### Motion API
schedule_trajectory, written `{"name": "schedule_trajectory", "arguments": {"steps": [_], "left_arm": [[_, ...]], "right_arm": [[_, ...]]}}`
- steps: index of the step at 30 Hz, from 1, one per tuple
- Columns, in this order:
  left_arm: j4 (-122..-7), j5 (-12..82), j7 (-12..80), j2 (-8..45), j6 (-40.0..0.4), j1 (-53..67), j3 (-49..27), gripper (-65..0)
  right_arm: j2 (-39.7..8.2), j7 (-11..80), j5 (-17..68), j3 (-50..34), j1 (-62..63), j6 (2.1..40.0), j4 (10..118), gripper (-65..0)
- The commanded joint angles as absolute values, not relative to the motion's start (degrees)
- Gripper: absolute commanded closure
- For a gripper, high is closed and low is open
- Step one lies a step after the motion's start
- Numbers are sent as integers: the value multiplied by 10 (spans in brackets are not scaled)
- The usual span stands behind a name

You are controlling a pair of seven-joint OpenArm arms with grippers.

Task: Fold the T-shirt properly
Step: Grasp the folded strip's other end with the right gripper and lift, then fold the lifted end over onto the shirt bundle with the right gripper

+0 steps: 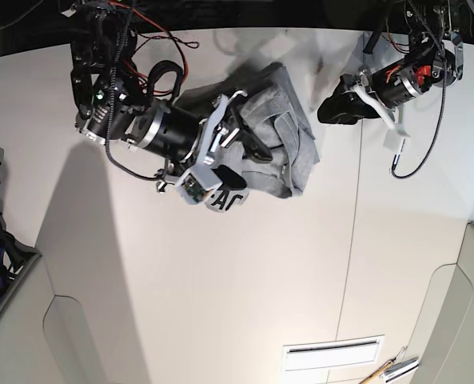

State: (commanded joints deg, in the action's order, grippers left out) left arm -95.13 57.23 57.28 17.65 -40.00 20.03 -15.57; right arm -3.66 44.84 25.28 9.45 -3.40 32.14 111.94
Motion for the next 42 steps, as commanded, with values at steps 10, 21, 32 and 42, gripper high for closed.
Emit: {"name": "schedule_trajectory", "arguments": {"steps": [10,21,32,42], "left_arm": [[-951,571,564,176,-400,200,-158,-359],[-951,546,547,177,-400,190,-158,-359],[-952,579,563,180,-400,165,-163,-359],[-953,698,647,180,-400,165,-270,-359]], "right_arm": [[-51,456,267,150,-37,324,991,-331],[-51,465,311,270,-83,338,983,-329],[-23,374,229,238,-70,332,1032,-330],[31,325,180,173,-9,322,929,-330]]}}
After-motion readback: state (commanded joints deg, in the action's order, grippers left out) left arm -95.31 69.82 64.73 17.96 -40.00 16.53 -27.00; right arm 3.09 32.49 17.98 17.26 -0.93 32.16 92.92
